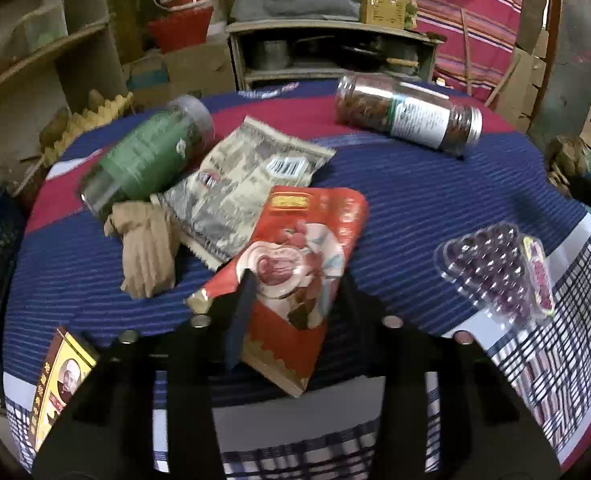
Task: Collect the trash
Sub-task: 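Carry the red bag and brown paper toward the blue basket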
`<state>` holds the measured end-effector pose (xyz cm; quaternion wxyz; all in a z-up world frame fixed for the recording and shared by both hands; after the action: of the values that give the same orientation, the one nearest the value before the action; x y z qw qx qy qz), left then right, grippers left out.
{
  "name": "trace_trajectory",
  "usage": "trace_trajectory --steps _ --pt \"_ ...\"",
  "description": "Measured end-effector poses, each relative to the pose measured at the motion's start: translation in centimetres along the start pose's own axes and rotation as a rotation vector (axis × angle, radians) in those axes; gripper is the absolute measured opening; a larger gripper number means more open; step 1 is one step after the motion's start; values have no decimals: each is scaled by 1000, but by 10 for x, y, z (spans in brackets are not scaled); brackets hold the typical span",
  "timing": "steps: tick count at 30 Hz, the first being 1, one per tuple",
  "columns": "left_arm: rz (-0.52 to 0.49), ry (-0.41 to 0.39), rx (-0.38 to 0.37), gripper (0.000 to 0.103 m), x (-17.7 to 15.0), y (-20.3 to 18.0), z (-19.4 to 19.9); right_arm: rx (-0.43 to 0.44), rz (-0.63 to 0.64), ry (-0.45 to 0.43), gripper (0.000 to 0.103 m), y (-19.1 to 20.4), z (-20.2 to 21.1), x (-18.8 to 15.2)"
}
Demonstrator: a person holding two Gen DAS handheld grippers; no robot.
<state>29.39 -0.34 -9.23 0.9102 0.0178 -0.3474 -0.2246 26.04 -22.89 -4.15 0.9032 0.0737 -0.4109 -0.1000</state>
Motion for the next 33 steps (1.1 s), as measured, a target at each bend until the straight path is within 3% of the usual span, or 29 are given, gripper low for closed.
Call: trace_trajectory --steps 3,9,16,25,33 --pt "-14 -11 -8 6 7 -13 6 -12 -19 -9 28 -22 10 -2" --pt "-20 -47 -10 5 23 -38 24 -34 -75 -35 28 -70 31 -1" --pt "-33 -140 -34 5 68 -89 55 -83 -143 -82 28 -139 64 6" --pt "-131 -266 -135 5 130 -217 81 -191 -228 -137 28 -239 106 7" --pt "-233 -347 -200 5 153 -320 92 -271 -265 -191 28 -298 131 2"
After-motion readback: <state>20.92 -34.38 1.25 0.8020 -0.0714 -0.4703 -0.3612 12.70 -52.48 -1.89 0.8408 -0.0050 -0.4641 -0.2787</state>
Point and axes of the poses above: each gripper's, at about its wrist camera, not at the fingertips, and z roughly against the way its jaws point, y to its left, x to its top, the point moved 8 cm from there along -z, roughly the way its jaws point, and after that the axes turned 14 degrees about -z, right-handed, at the moved point
